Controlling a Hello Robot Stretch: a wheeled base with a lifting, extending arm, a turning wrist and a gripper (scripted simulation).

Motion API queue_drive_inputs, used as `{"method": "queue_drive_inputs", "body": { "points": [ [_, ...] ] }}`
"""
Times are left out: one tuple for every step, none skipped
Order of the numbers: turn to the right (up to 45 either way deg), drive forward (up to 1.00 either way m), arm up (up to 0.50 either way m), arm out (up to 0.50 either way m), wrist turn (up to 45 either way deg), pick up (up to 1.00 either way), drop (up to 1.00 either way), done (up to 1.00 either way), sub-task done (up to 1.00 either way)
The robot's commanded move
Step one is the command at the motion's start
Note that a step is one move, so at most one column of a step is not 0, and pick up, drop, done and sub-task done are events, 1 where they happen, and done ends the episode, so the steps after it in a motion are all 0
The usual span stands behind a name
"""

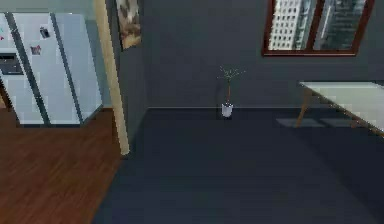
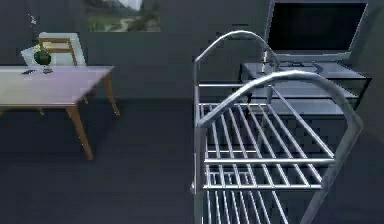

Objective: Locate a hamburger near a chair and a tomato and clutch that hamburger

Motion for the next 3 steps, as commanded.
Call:
{"method": "queue_drive_inputs", "body": {
  "points": [
    [-27.0, 0.0, 0.0, 0.0, 0.0, 0.0, 0.0, 0.0, 0.0],
    [0.0, 0.4, 0.0, 0.0, 0.0, 0.0, 0.0, 0.0, 0.0],
    [-18.0, 0.0, 0.0, 0.0, 0.0, 0.0, 0.0, 0.0, 0.0]
  ]
}}
